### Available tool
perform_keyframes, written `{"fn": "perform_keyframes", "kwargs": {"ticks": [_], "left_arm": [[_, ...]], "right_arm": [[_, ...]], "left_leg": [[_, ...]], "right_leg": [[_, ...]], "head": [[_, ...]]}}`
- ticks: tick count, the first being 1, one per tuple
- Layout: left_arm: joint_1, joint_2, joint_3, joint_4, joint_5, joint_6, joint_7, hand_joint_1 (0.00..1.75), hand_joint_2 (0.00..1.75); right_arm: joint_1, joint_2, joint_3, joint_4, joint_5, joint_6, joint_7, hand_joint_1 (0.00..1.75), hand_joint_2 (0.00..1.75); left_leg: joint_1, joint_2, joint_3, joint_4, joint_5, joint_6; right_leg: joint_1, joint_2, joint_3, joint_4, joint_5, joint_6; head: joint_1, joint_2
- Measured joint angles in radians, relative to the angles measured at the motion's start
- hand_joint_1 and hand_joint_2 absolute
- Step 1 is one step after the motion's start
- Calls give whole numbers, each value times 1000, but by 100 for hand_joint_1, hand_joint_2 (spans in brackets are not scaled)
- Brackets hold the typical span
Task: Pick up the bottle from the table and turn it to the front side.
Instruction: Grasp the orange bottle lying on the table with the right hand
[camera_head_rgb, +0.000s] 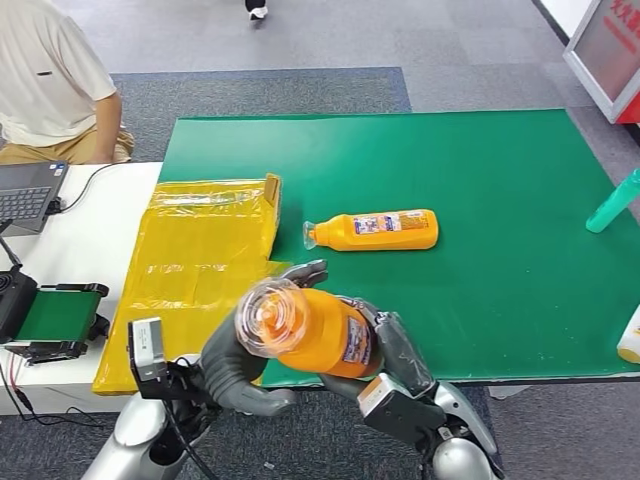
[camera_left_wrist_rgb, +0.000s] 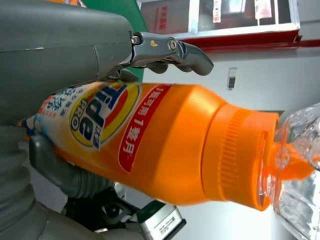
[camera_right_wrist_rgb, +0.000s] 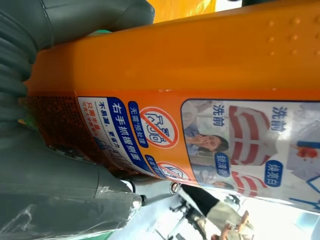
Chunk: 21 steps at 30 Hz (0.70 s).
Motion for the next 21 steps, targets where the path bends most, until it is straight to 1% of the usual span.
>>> {"fn": "perform_keyframes", "kwargs": {"ticks": [8, 13, 21], "left_arm": [[-17, 1, -24, 13, 2, 2, 16, 0, 175], [-24, 4, -39, 16, -47, 29, 18, 0, 175], [-32, 6, -51, 16, -89, 41, 14, 0, 175]], "right_arm": [[5, 0, 1, -6, 27, -21, -2, 175, 175], [8, 0, 2, -14, 48, -37, -2, 175, 175], [10, 0, 3, -19, 69, -52, -1, 175, 175]], "left_leg": [[0, 0, 0, 0, 0, 0], [0, 0, 0, 0, 0, 0], [0, 0, 0, 0, 0, 0]], "right_leg": [[0, 0, 0, 0, 0, 0], [0, 0, 0, 0, 0, 0], [0, 0, 0, 0, 0, 0]], "head": [[0, 0], [0, 0], [0, 0]]}}
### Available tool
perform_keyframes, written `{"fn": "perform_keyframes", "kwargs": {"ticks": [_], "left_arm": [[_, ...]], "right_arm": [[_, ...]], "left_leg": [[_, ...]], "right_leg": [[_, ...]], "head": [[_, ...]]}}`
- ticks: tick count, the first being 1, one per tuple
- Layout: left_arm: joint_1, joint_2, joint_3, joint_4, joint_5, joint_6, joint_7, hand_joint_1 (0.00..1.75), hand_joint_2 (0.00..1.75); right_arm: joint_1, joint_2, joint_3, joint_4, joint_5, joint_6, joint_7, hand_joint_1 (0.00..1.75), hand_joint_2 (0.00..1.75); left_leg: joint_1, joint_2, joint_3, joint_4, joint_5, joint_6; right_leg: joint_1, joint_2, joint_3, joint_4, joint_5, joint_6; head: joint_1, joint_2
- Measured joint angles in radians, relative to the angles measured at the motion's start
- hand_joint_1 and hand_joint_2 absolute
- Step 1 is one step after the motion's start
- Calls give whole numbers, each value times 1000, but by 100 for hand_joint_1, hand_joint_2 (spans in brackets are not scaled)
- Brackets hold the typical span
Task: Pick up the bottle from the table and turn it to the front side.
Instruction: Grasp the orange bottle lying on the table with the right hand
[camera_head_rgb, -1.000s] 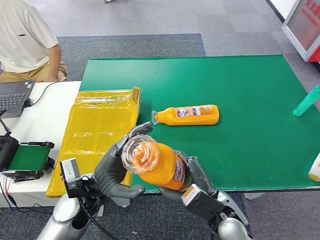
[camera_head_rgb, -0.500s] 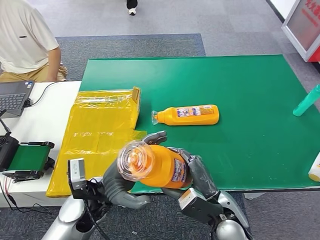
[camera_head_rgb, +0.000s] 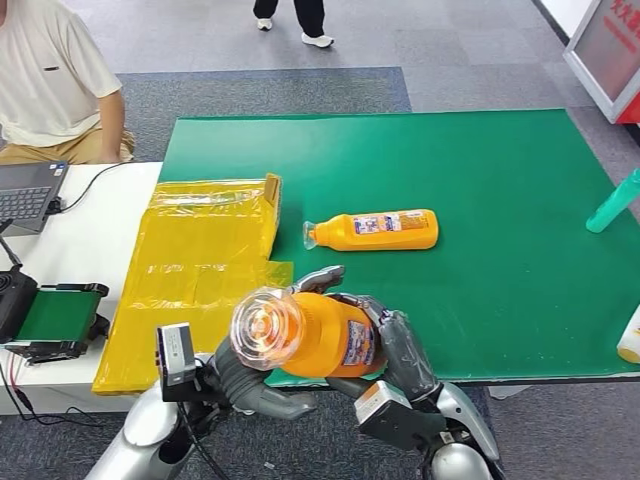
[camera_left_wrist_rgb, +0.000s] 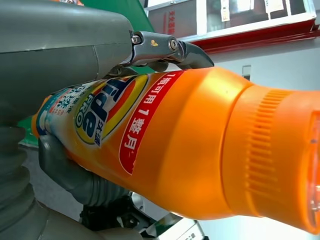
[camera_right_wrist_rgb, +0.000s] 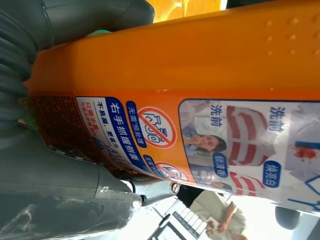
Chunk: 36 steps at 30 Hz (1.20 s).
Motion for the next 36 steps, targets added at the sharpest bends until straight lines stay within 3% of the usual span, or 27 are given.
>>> {"fn": "perform_keyframes", "kwargs": {"ticks": [9, 10, 13, 14, 31, 32, 35, 36], "left_arm": [[-9, 0, -10, 0, -24, 6, -2, 3, 175], [-9, 0, -10, 0, -25, 6, -2, 27, 175], [-10, 0, -13, 0, -26, 5, -2, 152, 175], [-11, 0, -13, 0, -26, 5, -2, 171, 175], [-29, 6, -29, 0, -46, 22, -14, 175, 175], [-29, 6, -30, 0, -48, 23, -14, 175, 175], [-29, 6, -31, 0, -61, 35, -17, 175, 175], [-28, 6, -31, 0, -80, 51, -21, 175, 175]], "right_arm": [[2, 0, 7, 0, 1, -5, 2, 175, 175], [3, 0, 8, 0, 1, -5, 2, 175, 175], [4, 0, 11, 0, 0, -5, 2, 175, 175], [4, 0, 12, 0, -2, -4, 2, 175, 175], [15, 0, 23, 12, -43, 5, 6, 175, 175], [15, 0, 23, 13, -44, 5, 6, 141, 175], [15, 0, 23, 16, -51, 5, 8, 10, 175], [15, 1, 21, 18, -55, 4, 11, 0, 175]], "left_leg": [[0, 0, 0, 0, 0, 0], [0, 0, 0, 0, 0, 0], [0, 0, 0, 0, 0, 0], [0, 0, 0, 0, 0, 0], [0, 0, 0, 0, 0, 0], [0, 0, 0, 0, 0, 0], [0, 0, 0, 0, 0, 0], [0, 0, 0, 0, 0, 0]], "right_leg": [[0, 0, 0, 0, 0, 0], [0, 0, 0, 0, 0, 0], [0, 0, 0, 0, 0, 0], [0, 0, 0, 0, 0, 0], [0, 0, 0, 0, 0, 0], [0, 0, 0, 0, 0, 0], [0, 0, 0, 0, 0, 0], [0, 0, 0, 0, 0, 0]], "head": [[0, 0], [0, 0], [0, 0], [0, 0], [0, 0], [0, 0], [0, 0], [0, 0]]}}
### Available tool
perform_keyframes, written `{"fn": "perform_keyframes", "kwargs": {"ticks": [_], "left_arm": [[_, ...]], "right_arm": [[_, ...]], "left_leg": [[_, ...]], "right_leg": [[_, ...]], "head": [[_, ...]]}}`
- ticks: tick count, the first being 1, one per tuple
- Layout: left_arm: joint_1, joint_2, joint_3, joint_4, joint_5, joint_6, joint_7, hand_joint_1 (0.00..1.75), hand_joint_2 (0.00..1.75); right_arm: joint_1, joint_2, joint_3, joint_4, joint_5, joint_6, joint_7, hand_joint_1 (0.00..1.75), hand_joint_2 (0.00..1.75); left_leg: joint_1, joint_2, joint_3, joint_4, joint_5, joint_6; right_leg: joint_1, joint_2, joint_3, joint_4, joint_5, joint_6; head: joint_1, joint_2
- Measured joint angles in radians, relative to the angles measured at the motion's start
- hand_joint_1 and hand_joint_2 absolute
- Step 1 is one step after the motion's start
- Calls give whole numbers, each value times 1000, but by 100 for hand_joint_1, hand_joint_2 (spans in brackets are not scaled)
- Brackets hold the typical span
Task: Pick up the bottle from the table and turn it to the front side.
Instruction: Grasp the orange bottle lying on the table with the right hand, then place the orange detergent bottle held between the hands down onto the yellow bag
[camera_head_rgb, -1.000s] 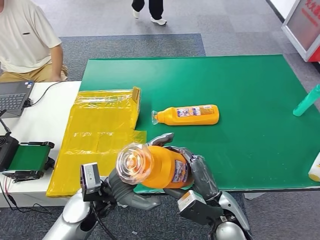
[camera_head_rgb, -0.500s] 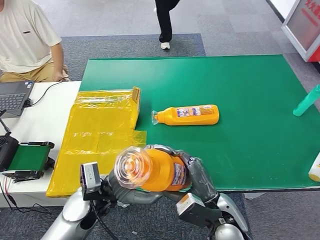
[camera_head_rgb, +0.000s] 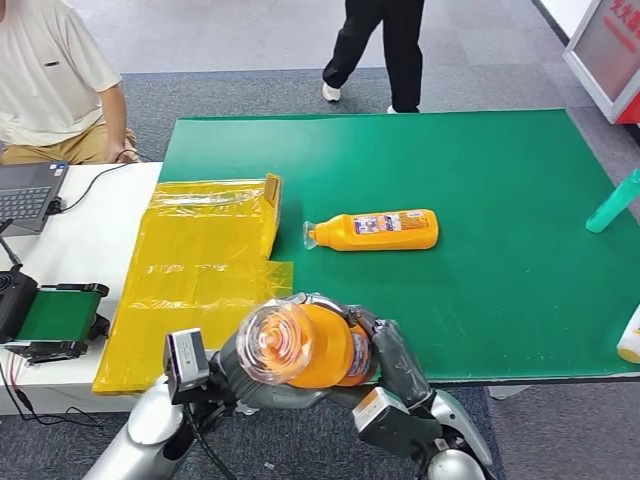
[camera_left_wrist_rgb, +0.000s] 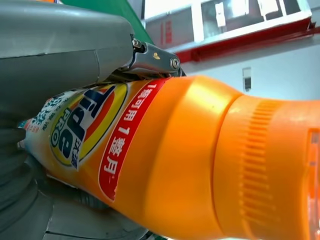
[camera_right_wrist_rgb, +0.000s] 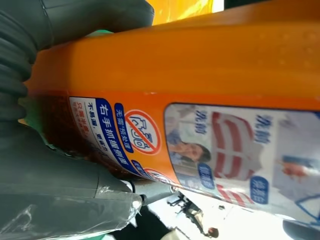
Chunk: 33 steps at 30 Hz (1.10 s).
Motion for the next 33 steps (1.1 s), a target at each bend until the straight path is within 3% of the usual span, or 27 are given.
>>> {"fn": "perform_keyframes", "kwargs": {"ticks": [2, 6, 16, 26, 33], "left_arm": [[6, -1, -2, -5, -95, 73, -18, 175, 175], [29, -2, 8, -43, -456, 301, -29, 175, 175], [47, -1, 76, -68, -791, 498, 2, 175, 175], [32, 16, 127, -57, -1112, 590, 133, 175, 175], [-33, 42, 215, 70, -1266, 604, 201, 175, 175]], "right_arm": [[0, 1, -8, 3, -9, -3, 8, 0, 175], [7, 3, -46, 2, -22, -18, 25, 0, 175], [65, 29, -155, -70, -9, -51, 38, 0, 175], [107, 44, -202, -140, 3, -65, 34, 0, 175], [145, 49, -217, -245, -9, -49, -13, 0, 175]], "left_leg": [[0, 0, 0, 0, 0, 0], [0, 0, 0, 0, 0, 0], [0, 0, 0, 0, 0, 0], [0, 0, 0, 0, 0, 0], [0, 0, 0, 0, 0, 0]], "right_leg": [[0, 0, 0, 0, 0, 0], [0, 0, 0, 0, 0, 0], [0, 0, 0, 0, 0, 0], [0, 0, 0, 0, 0, 0], [0, 0, -1, 0, 0, 0]], "head": [[0, 0], [0, 0], [0, 0], [0, 0], [0, 0]]}}
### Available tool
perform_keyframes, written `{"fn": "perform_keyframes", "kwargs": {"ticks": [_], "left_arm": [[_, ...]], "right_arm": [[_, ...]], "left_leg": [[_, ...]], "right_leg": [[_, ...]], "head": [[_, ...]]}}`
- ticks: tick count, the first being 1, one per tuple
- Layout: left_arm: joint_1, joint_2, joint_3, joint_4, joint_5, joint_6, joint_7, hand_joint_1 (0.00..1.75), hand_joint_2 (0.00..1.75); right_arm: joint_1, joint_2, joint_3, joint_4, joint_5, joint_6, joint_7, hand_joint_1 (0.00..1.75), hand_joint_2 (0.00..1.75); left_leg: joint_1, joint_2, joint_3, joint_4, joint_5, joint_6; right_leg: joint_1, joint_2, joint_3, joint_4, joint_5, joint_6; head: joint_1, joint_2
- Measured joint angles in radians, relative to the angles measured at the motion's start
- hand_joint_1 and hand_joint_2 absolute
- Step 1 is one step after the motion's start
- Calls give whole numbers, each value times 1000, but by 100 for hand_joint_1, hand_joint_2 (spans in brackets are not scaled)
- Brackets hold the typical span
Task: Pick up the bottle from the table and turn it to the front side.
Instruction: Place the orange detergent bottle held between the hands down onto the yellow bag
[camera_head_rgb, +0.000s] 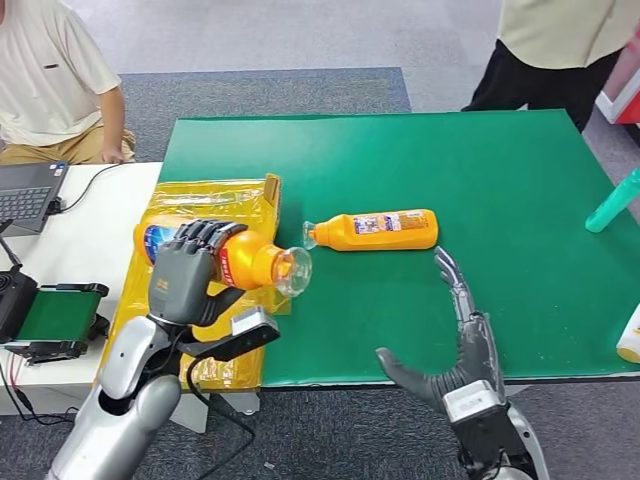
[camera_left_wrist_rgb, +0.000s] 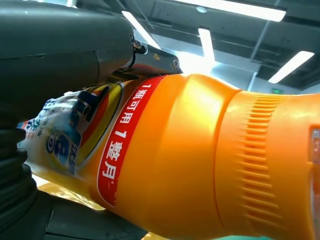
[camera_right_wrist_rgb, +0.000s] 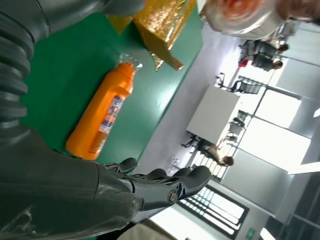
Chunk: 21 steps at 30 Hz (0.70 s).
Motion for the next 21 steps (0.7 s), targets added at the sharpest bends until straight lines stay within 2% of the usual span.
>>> {"fn": "perform_keyframes", "kwargs": {"ticks": [3, 9, 21], "left_arm": [[-34, 7, 25, 61, -27, -6, 9, 175, 175], [-137, 27, 42, 224, -112, -40, 43, 175, 175], [-226, 29, 45, 459, -103, -57, 43, 175, 175]], "right_arm": [[8, 0, 0, -33, -43, 49, -28, 0, 175], [22, -16, 1, -77, -173, 213, -76, 0, 175], [49, -45, 3, -106, -181, 246, -85, 0, 175]], "left_leg": [[0, 0, 0, 0, 0, 0], [0, 0, 0, 0, 1, 1], [0, 0, 0, 0, 1, 1]], "right_leg": [[0, 0, 0, 0, 0, 0], [0, 0, 0, 0, 1, 1], [0, 0, 0, 0, 1, 0]], "head": [[0, 0], [0, 0], [0, 0]]}}
